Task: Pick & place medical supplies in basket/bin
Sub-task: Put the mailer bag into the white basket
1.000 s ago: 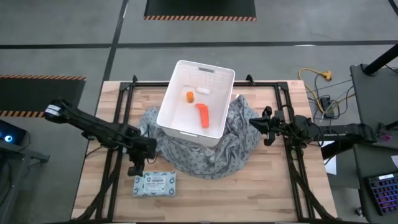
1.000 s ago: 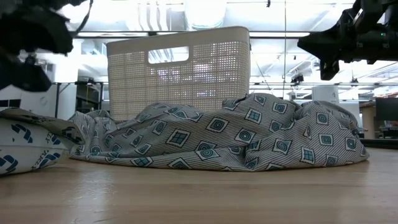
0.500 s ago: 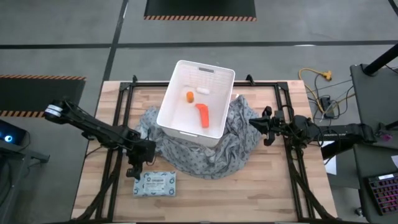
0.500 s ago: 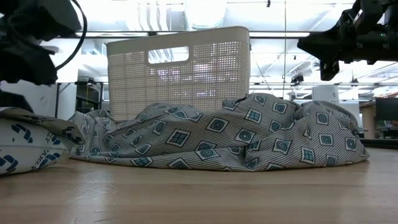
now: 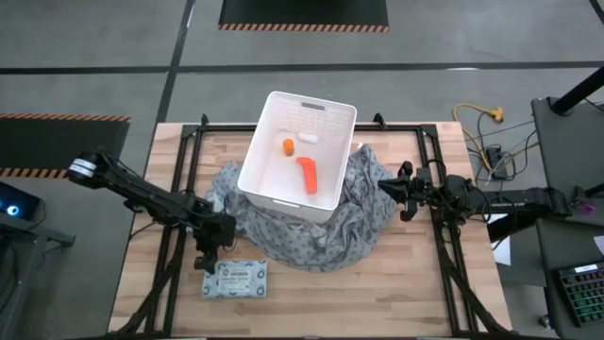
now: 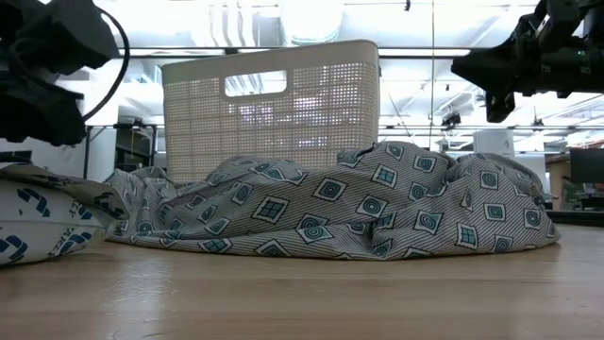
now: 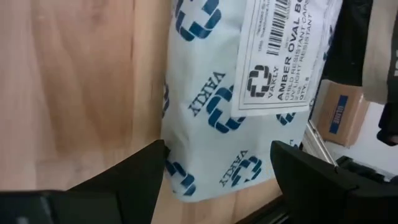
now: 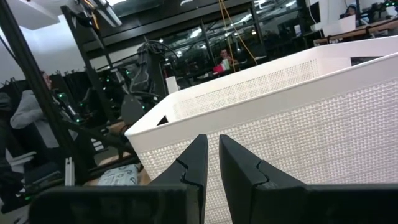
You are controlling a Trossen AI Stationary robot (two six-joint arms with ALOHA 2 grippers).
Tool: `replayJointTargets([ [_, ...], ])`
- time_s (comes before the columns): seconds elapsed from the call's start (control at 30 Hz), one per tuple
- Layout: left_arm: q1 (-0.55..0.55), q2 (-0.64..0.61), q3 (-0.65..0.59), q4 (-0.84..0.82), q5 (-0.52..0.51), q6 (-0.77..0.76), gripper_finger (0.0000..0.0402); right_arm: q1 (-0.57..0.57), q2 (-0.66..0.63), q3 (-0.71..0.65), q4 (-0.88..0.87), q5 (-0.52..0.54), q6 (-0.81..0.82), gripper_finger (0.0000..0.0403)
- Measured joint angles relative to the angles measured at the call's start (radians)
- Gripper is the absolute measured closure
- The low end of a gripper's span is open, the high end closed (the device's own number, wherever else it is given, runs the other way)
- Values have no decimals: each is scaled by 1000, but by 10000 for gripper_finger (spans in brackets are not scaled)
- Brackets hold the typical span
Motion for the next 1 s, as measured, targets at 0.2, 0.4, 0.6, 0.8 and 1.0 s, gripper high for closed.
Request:
replayJointTargets([
  [0.2, -18, 66, 2, 5, 0, 1, 128, 0, 0, 0, 0, 19, 0, 369],
  [0.4, -37, 156, 7, 39, 47, 2, 136, 0, 0, 0, 0, 19, 0, 369],
  [0.6, -37, 207, 10, 56, 51, 5, 201, 0, 0, 0, 0, 19, 0, 369],
  [0.8, -37, 210, 8, 88, 33, 13, 299, 0, 0, 0, 0, 18, 0, 369],
  [1.0, -37, 209, 8, 97, 32, 13, 371, 0, 0, 0, 0, 18, 0, 369],
])
